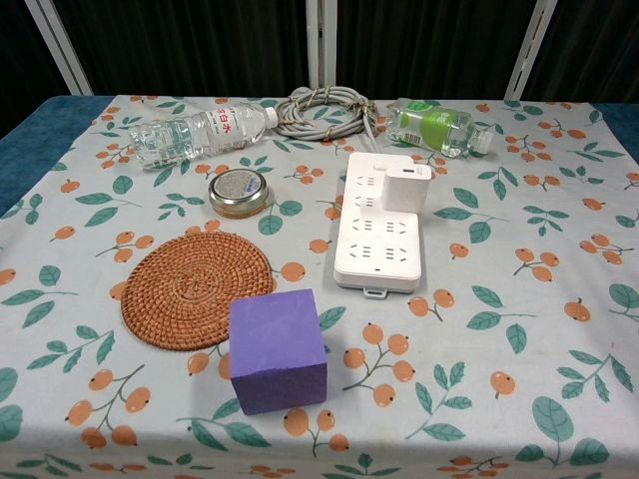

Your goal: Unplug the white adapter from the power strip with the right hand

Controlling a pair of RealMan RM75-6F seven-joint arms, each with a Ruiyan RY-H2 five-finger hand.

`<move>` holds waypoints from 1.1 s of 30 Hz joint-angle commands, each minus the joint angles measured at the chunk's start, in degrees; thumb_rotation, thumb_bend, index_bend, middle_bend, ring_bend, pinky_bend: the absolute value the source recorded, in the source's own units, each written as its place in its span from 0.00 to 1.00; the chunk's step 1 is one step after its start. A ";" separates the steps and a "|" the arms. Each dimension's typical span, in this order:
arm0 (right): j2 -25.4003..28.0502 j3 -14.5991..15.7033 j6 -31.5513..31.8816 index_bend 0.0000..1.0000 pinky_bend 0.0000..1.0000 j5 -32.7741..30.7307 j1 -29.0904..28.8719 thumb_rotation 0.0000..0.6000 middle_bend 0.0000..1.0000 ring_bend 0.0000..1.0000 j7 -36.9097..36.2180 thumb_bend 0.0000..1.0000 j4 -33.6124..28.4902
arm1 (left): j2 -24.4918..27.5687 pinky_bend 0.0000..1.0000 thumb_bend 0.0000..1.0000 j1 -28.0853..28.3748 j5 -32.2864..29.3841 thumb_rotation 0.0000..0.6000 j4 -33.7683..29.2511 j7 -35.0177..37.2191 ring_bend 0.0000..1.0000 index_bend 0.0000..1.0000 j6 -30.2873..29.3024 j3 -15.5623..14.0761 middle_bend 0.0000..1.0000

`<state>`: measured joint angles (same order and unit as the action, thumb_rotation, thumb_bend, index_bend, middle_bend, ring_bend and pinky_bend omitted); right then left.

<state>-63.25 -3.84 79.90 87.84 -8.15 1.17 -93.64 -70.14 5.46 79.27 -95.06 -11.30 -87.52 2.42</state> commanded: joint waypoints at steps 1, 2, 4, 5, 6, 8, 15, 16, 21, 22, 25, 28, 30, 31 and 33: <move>-0.07 0.04 0.04 0.00 0.00 -0.08 -0.02 1.00 0.03 0.00 0.09 0.27 -0.14 | -0.07 0.00 0.21 -0.11 0.00 1.00 0.04 0.02 0.00 0.08 0.10 0.07 0.03; -0.05 0.10 0.04 0.00 0.00 -0.11 -0.01 1.00 0.03 0.00 0.08 0.27 -0.21 | -0.08 0.00 0.21 -0.14 0.04 1.00 0.04 0.04 0.00 0.08 0.12 0.10 0.03; 0.07 0.26 0.10 0.00 0.00 -0.08 0.05 1.00 0.03 0.00 0.03 0.27 -0.31 | -0.03 0.00 0.21 -0.15 0.26 1.00 0.03 -0.07 0.00 0.08 0.22 0.13 0.03; 0.12 0.34 0.16 0.00 0.00 -0.03 0.09 1.00 0.03 0.00 -0.01 0.27 -0.30 | 0.00 0.00 0.21 -0.13 0.47 1.00 0.01 -0.14 0.00 0.08 0.26 0.11 0.03; 0.18 0.41 0.23 0.00 0.00 0.04 0.13 1.00 0.03 0.00 -0.12 0.27 -0.32 | 0.05 0.00 0.21 -0.06 0.75 1.00 -0.01 -0.26 0.00 0.08 0.31 0.09 0.03; 0.36 0.52 0.46 0.00 0.00 0.25 0.19 1.00 0.03 0.00 -0.40 0.27 -0.42 | 0.27 0.00 0.21 0.34 1.74 1.00 -0.11 -0.66 0.00 0.08 0.55 0.08 0.03; 2.98 -0.06 -0.80 0.00 0.00 1.92 -1.76 1.00 0.08 0.00 -3.87 0.27 -3.13 | 2.03 0.00 0.21 5.19 8.12 1.00 -1.35 -2.54 0.00 0.09 4.34 0.66 0.03; 3.82 -0.44 -1.95 0.00 0.00 2.03 -2.76 1.00 0.08 0.00 -4.37 0.27 -4.07 | 2.44 0.00 0.21 6.86 9.68 1.00 -1.68 -2.60 0.00 0.09 6.07 0.77 0.04; 6.49 -3.05 -9.50 0.00 0.06 0.72 -8.85 1.00 0.13 0.00 -6.17 0.26 -8.93 | 2.58 0.00 0.23 15.59 16.81 1.00 -2.15 -1.65 0.00 0.12 15.27 1.17 0.07; 6.71 -3.55 -11.23 0.00 0.07 0.21 -10.14 1.00 0.13 0.00 -5.85 0.26 -9.65 | 2.31 0.00 0.24 17.31 17.89 1.00 -2.16 -1.44 0.00 0.13 17.25 1.17 0.08; 6.88 -5.39 -18.10 0.00 0.11 -3.14 -14.88 1.00 0.15 0.00 -4.40 0.26 -11.87 | 0.49 0.03 0.27 22.91 20.44 1.00 -1.86 -0.79 0.00 0.15 23.54 1.53 0.11; 5.88 -7.26 -25.69 0.00 0.13 -8.23 -20.06 1.00 0.15 0.00 -3.21 0.26 -12.82 | -2.52 0.06 0.29 27.93 21.68 1.00 -1.09 0.32 0.01 0.16 28.64 2.24 0.13; 4.50 -8.18 -30.68 0.00 0.13 -11.83 -23.82 1.00 0.16 0.00 -0.86 0.26 -12.46 | -5.01 0.07 0.30 31.06 21.93 1.00 0.02 1.56 0.01 0.16 31.59 2.76 0.13; 3.64 -8.52 -32.42 0.00 0.14 -13.49 -25.34 1.00 0.16 0.00 0.33 0.26 -12.18 | -6.19 0.08 0.31 32.28 21.92 1.00 0.67 1.98 0.01 0.16 32.72 2.94 0.13; 1.44 -8.99 -35.76 0.00 0.16 -17.35 -28.62 1.00 0.17 0.02 3.28 0.26 -11.34 | -8.93 0.08 0.31 34.83 21.84 1.00 2.45 2.77 0.01 0.16 35.11 3.14 0.13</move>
<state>-58.84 -10.91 49.90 76.54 -31.04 0.04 -105.13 -75.76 37.01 100.42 -94.75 -10.07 -55.59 4.87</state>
